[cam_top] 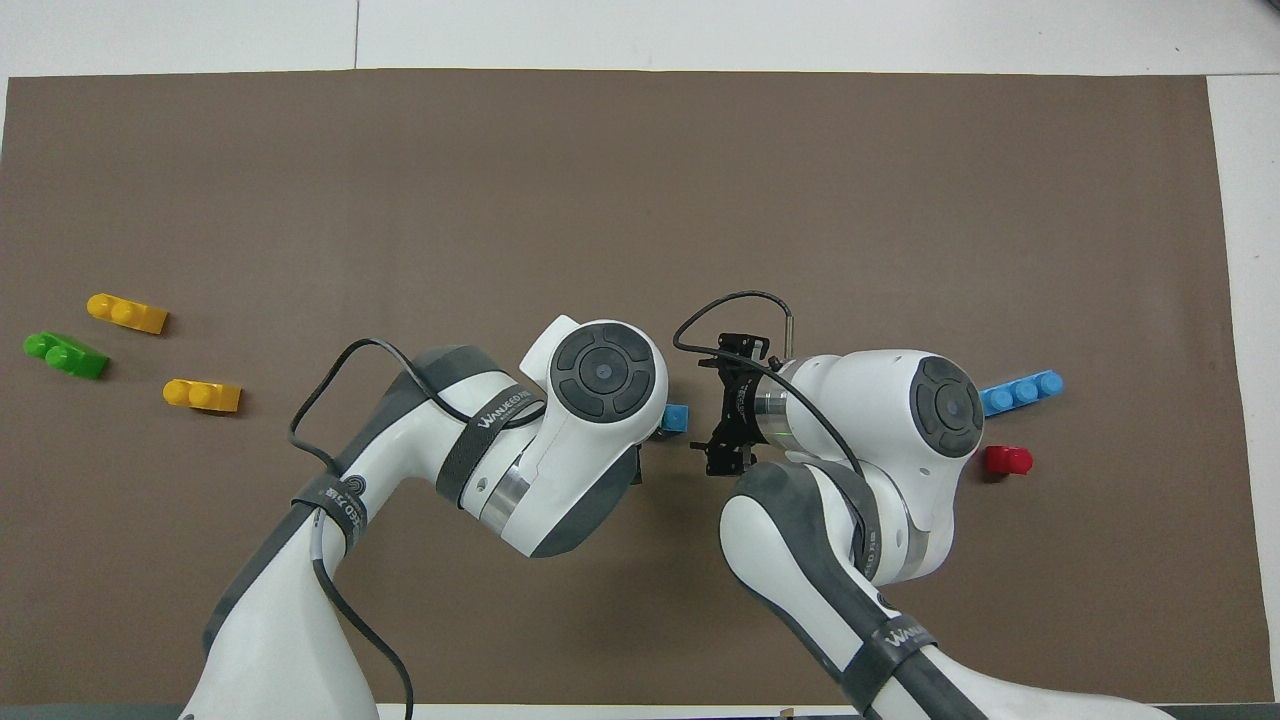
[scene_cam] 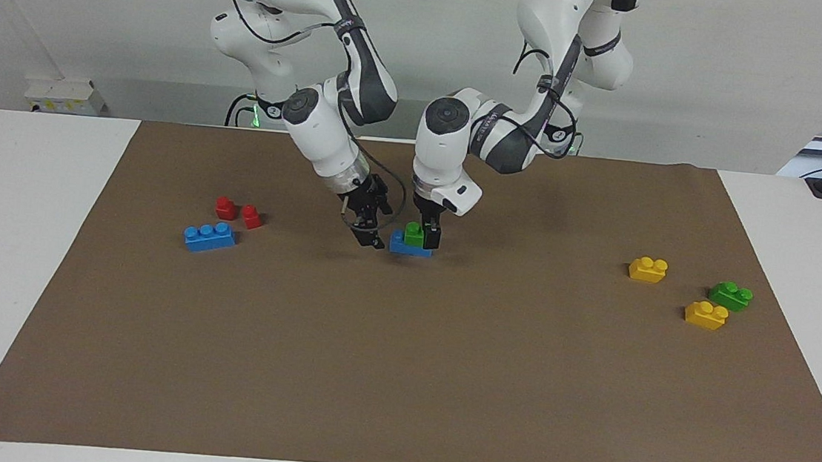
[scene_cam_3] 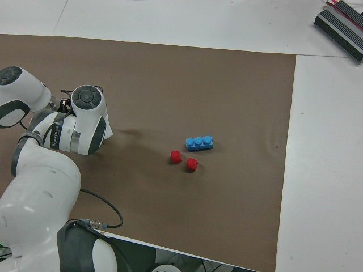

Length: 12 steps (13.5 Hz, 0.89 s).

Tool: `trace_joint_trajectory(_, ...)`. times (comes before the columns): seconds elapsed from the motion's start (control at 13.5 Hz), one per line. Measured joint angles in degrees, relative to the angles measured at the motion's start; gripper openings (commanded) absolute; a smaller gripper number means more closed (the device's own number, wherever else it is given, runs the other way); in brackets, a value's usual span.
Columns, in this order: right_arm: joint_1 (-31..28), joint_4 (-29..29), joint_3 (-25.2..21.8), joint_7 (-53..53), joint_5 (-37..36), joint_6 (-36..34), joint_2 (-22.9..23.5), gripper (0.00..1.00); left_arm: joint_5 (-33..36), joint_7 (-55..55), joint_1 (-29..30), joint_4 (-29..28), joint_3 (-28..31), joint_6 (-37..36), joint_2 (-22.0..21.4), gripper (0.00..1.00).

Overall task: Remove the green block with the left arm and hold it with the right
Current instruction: 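Grasp the green end with the left gripper while the right gripper grasps blue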

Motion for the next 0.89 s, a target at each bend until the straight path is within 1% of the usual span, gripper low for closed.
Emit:
trace_joint_trajectory(0.45,0.10,-0.05,0.00,-4.35,4.19,0.95,2.24,1.00,0.00,-0.24,-0.01,-1.01,0.00,1.64,0.00,1.00)
trace_joint_trajectory(0.89,2.22,-0.06,0.00,-4.60,5.90,4.41,4.60,1.00,0.00,-0.27,-0.01,-1.05,0.00,1.93,0.00,1.00)
